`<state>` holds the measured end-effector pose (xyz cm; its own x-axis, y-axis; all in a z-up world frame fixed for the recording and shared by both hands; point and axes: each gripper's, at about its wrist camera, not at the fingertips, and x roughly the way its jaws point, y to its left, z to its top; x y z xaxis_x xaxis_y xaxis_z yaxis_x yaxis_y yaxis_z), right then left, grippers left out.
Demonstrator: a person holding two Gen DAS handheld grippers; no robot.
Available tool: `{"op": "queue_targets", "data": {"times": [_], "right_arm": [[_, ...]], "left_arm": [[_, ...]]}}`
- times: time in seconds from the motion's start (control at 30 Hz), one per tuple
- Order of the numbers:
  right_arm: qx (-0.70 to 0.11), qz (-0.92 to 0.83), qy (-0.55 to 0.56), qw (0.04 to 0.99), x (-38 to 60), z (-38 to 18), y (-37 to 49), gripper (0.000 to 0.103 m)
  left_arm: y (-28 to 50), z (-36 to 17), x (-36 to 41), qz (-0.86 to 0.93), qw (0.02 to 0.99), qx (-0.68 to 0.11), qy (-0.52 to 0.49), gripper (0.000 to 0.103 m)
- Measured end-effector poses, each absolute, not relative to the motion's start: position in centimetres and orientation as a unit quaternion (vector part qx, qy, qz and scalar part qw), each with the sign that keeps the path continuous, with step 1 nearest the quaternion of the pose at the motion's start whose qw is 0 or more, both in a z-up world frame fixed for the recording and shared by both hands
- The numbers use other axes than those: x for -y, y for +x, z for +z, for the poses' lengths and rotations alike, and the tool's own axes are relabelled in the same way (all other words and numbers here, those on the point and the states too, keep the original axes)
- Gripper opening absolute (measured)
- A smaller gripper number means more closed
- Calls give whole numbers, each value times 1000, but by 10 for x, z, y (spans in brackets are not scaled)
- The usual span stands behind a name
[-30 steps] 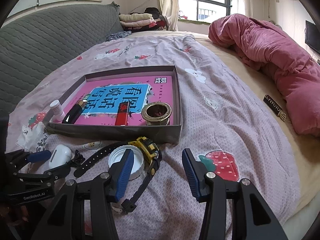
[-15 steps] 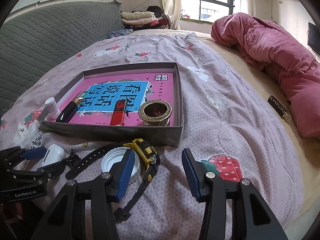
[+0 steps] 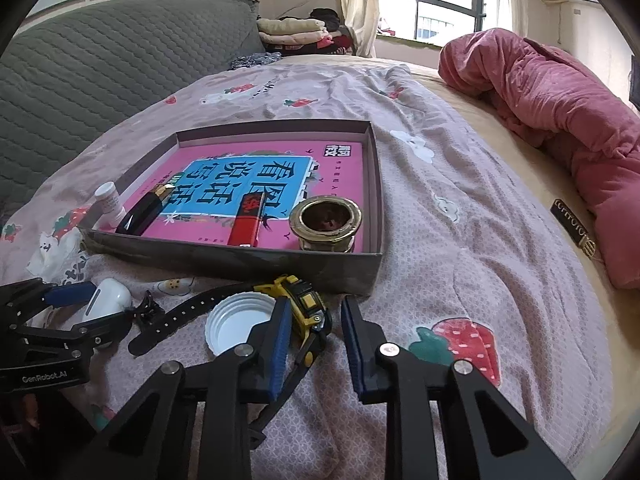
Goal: Organize rigid objects
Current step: 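Close the left tool on the white earbud case while the right tool grasps the yellow tape measure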
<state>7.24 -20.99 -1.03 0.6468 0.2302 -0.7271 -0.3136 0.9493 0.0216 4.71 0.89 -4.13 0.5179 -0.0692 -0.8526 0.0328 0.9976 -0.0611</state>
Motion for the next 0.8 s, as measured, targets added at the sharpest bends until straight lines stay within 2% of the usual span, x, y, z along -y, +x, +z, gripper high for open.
{"op": "queue_targets", "data": {"times": [0.8], "right_arm": [[-420, 189, -40, 886, 219, -25, 89, 24]], "left_arm": [[51, -43, -10, -32, 871, -489, -23, 71]]}}
